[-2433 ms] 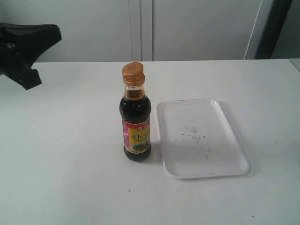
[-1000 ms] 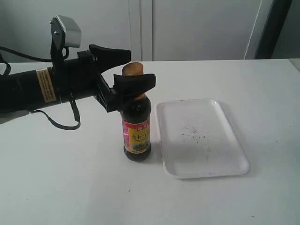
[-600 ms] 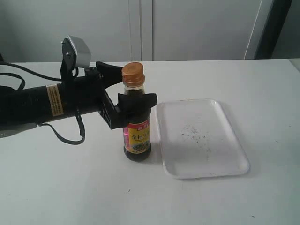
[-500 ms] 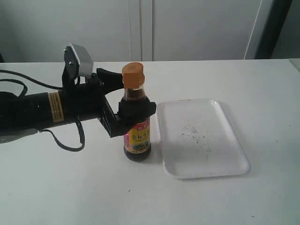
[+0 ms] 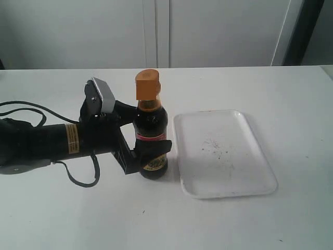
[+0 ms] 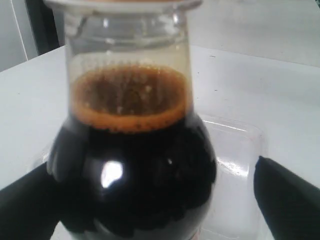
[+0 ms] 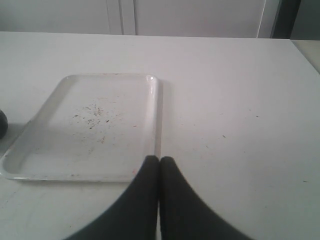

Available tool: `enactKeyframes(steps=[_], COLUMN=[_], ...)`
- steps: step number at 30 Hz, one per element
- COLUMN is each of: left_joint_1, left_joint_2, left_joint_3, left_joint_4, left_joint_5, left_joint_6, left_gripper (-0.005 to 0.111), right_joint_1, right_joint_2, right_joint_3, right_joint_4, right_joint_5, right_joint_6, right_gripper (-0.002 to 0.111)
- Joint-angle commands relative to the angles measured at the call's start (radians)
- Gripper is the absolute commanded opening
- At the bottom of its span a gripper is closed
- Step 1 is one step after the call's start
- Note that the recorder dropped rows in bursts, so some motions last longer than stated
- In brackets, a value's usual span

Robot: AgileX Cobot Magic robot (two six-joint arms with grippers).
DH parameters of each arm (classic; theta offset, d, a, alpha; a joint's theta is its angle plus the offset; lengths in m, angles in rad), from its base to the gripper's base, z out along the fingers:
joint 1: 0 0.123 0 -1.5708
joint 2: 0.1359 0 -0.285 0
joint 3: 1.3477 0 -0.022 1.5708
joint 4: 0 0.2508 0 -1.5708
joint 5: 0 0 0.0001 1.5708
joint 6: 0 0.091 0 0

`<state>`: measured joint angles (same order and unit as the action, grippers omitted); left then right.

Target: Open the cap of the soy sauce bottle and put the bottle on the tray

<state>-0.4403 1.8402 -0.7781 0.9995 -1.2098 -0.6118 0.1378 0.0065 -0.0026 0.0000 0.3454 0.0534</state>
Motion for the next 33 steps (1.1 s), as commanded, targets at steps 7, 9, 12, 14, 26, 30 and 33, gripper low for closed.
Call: enactKeyframes(steps=[7,9,12,14,26,30,33], left_joint_1=[-0.001,-0.001,-0.001,-0.001,-0.001,-0.001,-0.001], left_joint_2=[0.005,0.005,0.005,0.005,0.005,0.005,0.005], left_joint_3=[0.004,0.004,0.004,0.004,0.004,0.004,0.004], left_joint_4=[0.0,0.002,0.006,0.006,0.004,0.004,0.004], left_joint_5=[-0.011,-0.011,-0.011,-0.011,-0.011,-0.011,-0.011], left_joint_6=[0.044,0.047,0.051,0.051,0.07,0.07,0.07], left_gripper=[0.103,0.093,0.072,0.053,0.0,0.0,0.0], right_joint_1=[-0.005,-0.005,-0.005,-0.005,-0.005,-0.005,-0.005], right_joint_2=[-0.006,-0.006,-0.006,-0.006,-0.006,-0.006,-0.006], right_joint_3=[0.003,0.003,0.003,0.003,0.003,0.003,0.003], right_joint_4=[0.0,0.0,0.0,0.0,0.0,0.0,0.0], right_joint_5=[-0.003,-0.003,-0.003,-0.003,-0.003,-0.003,-0.003], right_joint_6=[0.004,0.004,0.004,0.004,0.004,0.004,0.004], right_gripper=[0.0,0.0,0.0,0.0,0.0,0.0,0.0])
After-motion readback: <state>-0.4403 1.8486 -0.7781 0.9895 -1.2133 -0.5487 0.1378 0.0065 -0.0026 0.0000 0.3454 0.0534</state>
